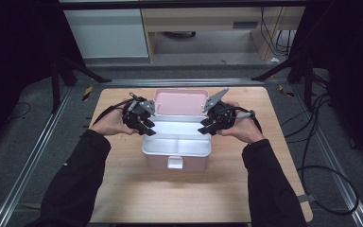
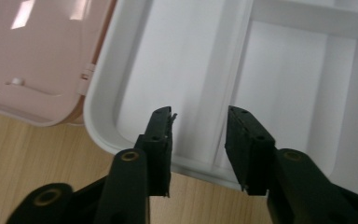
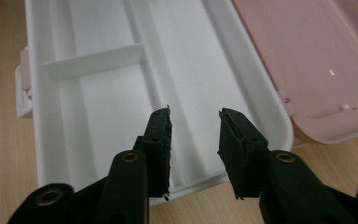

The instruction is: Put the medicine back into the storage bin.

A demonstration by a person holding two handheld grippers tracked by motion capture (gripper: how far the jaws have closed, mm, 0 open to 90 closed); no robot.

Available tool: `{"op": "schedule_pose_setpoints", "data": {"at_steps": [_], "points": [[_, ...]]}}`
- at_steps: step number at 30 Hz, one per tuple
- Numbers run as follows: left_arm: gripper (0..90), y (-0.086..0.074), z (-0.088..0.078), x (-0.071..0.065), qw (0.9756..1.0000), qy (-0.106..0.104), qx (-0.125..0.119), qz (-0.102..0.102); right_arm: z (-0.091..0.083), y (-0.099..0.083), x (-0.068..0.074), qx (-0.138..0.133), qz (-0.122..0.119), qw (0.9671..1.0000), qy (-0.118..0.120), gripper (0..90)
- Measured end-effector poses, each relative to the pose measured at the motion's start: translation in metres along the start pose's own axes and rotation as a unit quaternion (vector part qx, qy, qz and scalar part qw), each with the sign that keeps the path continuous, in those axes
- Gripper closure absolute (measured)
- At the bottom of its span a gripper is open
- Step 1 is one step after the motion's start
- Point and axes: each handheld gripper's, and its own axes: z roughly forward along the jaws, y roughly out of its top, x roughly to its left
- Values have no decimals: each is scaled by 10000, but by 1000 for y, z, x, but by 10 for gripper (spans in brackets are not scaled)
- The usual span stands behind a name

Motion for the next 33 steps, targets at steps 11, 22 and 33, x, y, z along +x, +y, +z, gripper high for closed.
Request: {"op": "schedule_pose_setpoints", "data": {"at_steps": [11,22,33], "points": [[365,-7,-20,11,9886,787,-508,-1178,-22,-17,-8,-623,959,9895,-886,447],[295,-14,-9,33,9573,1352,-1116,-2301,-32,-32,-29,-1291,2027,9549,-1743,409],[271,-14,3,50,9395,1443,-1572,-2680,-15,-31,-44,-1482,2249,9435,-1929,372]]}}
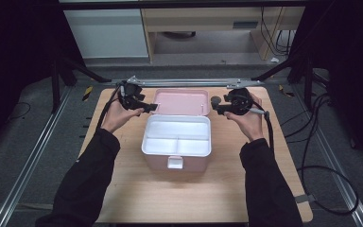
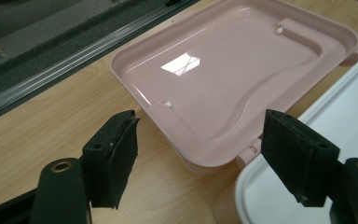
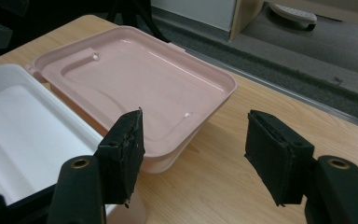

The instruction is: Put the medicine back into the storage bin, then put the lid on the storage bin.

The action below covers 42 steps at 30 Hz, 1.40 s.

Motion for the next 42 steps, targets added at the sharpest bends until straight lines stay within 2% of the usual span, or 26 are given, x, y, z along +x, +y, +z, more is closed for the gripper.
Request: {"op": "schedule_pose_setpoints", "data": {"at_steps": [6,11,14,17,25,29,35,38,42], "points": [[277,0,4,4,9998,83,-117,-98,9,0,0,14,30,10000,-31,342],[279,2,6,7,9993,61,-267,-268,15,2,-1,6,38,9999,-109,315],[278,2,13,9,9993,91,-248,-252,20,6,1,-29,85,9999,-95,301],[272,5,20,10,9997,172,-103,-150,26,10,1,-11,51,9999,-134,301],[253,11,37,5,9998,154,-28,-121,46,14,0,2,149,9998,-159,283],[247,11,44,6,9998,141,-23,-155,56,12,-3,17,208,9996,-164,290],[239,6,53,10,9993,217,224,-183,68,8,-6,118,257,9994,-212,297],[232,4,54,11,9991,142,330,-215,73,5,-4,149,294,9993,-148,297],[235,3,56,12,9991,177,364,-151,79,0,-3,333,348,9988,-80,302]]}}
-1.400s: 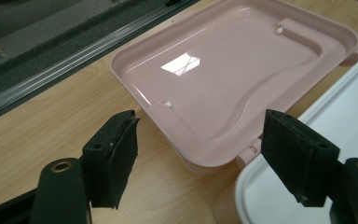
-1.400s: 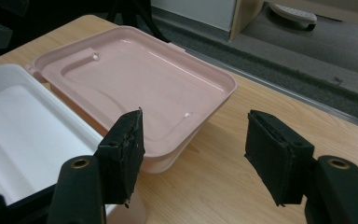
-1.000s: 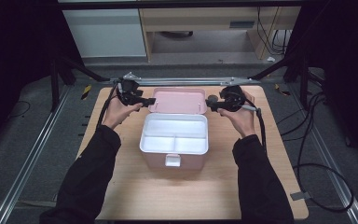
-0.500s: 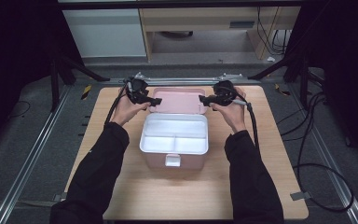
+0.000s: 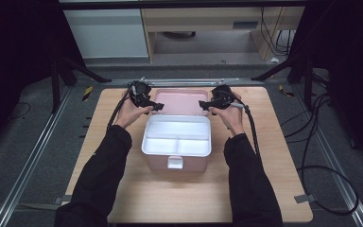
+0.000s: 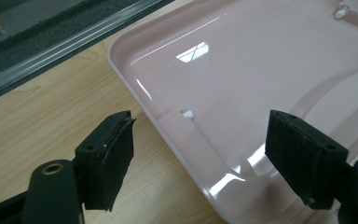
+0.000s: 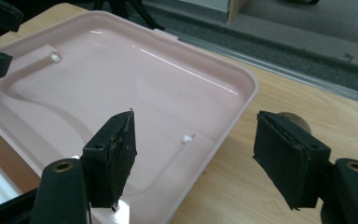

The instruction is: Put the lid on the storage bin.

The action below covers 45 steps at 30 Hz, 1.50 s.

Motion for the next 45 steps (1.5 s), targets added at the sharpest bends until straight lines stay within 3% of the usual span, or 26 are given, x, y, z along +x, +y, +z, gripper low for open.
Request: {"op": "schedule_pose_setpoints", "data": {"at_steps": [4,10,19,23,28,32,38,45], "points": [[231,-3,3,4,9999,-45,132,-79,7,-3,-3,15,198,9997,165,318],[228,-8,9,8,9992,-187,296,-180,16,-9,-4,162,295,9989,328,334],[282,-8,19,4,9990,-346,201,-205,27,-16,-3,425,306,9979,379,339],[283,-8,19,5,9985,-415,207,-280,26,-15,-4,334,333,9983,349,367],[321,-5,13,1,9993,-241,237,-171,22,-12,-5,215,437,9982,349,378],[336,-2,7,-1,9997,-132,89,-164,18,-9,-3,100,411,9987,277,387],[376,1,-9,1,9991,-210,-247,-263,6,-2,-3,-245,508,9978,344,399],[378,5,-30,-8,9991,-198,-383,-3,-16,5,1,-454,359,9977,347,399]]}}
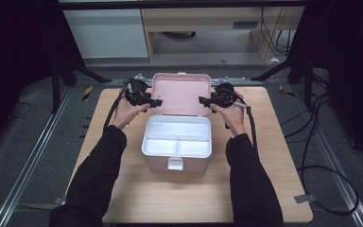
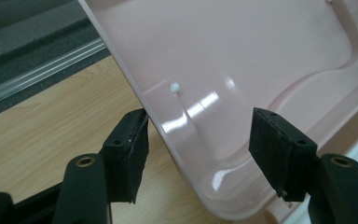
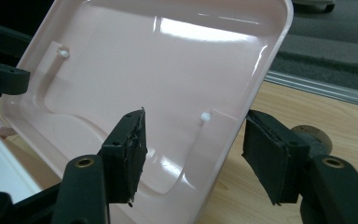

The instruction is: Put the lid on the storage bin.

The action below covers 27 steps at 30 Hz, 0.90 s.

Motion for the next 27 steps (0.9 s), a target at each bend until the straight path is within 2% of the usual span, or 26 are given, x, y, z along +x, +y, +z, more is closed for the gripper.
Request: {"op": "schedule_pose_setpoints", "data": {"at_steps": [5,10,15,17,22,27], "points": [[400,3,-15,-10,9998,-31,-81,183,-19,7,6,-193,-118,9997,-17,400],[423,5,-26,-17,9994,64,-101,316,-36,16,14,-262,-341,9990,-114,403],[489,-7,-43,-18,9990,-2,-379,249,-47,16,24,-390,-478,9981,-81,415],[500,-13,-49,-20,9987,-56,-452,245,-52,15,31,-382,-607,9974,-112,416],[503,-22,-60,-27,9981,-74,-470,390,-61,9,42,-321,-781,9964,-96,417],[506,-24,-66,-35,9977,-4,-441,507,-70,4,49,-348,-878,9954,-126,423]]}}
